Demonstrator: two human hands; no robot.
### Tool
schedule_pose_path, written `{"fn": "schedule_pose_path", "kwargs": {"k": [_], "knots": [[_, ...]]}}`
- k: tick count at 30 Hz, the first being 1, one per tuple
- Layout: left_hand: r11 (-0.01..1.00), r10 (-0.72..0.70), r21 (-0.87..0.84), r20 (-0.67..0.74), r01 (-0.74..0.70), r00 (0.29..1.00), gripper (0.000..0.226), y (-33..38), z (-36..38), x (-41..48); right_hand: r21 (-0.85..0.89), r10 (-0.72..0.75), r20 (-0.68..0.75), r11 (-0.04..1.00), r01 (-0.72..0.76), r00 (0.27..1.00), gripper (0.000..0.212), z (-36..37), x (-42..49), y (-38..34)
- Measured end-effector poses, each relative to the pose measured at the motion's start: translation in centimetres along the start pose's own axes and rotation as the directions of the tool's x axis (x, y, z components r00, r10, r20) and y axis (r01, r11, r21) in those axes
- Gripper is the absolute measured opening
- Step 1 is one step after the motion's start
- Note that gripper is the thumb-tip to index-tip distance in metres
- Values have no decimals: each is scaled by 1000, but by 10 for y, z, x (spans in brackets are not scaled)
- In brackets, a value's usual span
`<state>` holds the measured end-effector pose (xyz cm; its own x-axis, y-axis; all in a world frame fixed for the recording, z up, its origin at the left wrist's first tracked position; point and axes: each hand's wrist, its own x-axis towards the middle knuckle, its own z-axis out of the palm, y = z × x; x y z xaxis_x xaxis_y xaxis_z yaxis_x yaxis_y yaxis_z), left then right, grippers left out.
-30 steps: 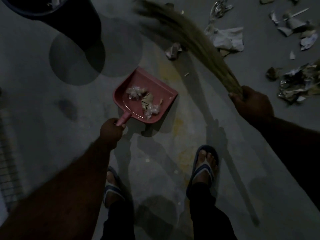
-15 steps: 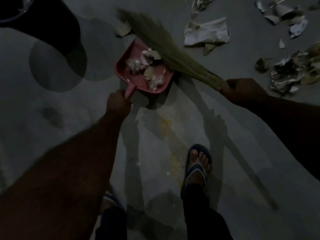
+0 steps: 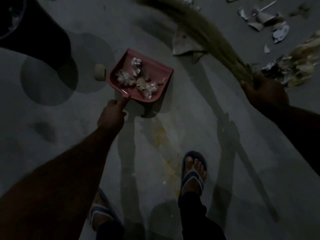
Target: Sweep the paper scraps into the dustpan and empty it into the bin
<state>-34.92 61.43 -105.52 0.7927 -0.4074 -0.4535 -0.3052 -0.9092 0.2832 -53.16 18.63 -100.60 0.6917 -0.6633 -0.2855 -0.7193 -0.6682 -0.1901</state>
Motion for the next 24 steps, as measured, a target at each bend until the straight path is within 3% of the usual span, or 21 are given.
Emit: {"fn": "schedule_pose_path", "kwargs": {"k": [4,6,8,11,18,24], "knots": [[999,43,3,-26,-43,999,65,8,-3,26,144,194,-10,971,-190,981,53,-4,43,-8],[998,63,27,-15,-63,998,69,16,-5,38,219,291,53,930,-296,955,59,0,55,-9],[995,92,33,3,-92,996,72,24,-5,48,209,300,141,922,-325,943,57,5,55,-8],[994,105,25,7,-105,994,65,39,-3,58,117,257,322,944,-307,911,49,6,35,-17],[984,176,17,8,-176,984,65,71,-1,81,137,70,362,982,-127,929,40,37,-40,-4],[993,119,-8,-39,-119,992,57,74,1,75,169,33,200,983,-68,979,55,47,-88,22]]}}
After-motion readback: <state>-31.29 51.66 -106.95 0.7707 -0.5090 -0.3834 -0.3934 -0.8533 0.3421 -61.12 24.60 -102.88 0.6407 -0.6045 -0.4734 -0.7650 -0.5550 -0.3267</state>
